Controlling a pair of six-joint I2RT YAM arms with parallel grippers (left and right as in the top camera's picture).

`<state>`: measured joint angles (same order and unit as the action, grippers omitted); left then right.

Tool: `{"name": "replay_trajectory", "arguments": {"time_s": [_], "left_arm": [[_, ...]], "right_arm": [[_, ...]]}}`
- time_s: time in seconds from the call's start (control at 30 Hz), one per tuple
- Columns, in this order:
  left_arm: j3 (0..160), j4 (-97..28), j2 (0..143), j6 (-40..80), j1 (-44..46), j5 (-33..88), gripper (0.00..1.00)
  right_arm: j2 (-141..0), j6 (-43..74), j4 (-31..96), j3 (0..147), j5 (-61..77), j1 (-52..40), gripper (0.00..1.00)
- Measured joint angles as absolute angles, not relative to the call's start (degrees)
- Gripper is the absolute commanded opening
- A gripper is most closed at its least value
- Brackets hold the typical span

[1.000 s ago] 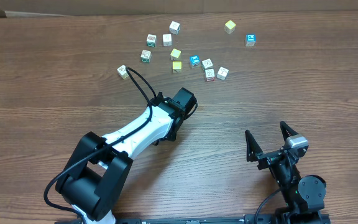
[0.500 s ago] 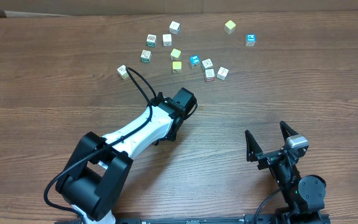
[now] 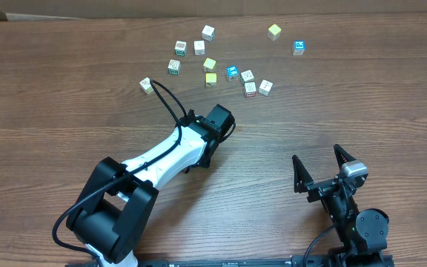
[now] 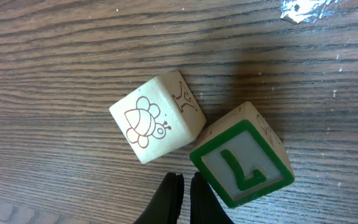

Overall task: Form a circle
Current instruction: 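Raise the left gripper straight up from the placed blocks, then swing the left gripper over toward the upper cluster of blocks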

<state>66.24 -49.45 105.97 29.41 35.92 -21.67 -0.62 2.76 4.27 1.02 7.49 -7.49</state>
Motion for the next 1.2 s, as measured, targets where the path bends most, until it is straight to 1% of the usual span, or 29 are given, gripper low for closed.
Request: {"name": "replay_trajectory", "arguments": {"time_s": [0.97,1.2], "left_arm": [[66.24,-49.32,105.97,29.41,35.92,-21.67,0.05],[66.22,-53.1,105.84,29.47,35.92,-21.65,0.04]], "right_arm": [[-0.62,2.76,4.29,1.02,7.49,-7.49,1.0],[-0.62,2.79,4.32,1.02,7.49,-7.49,1.0]]}}
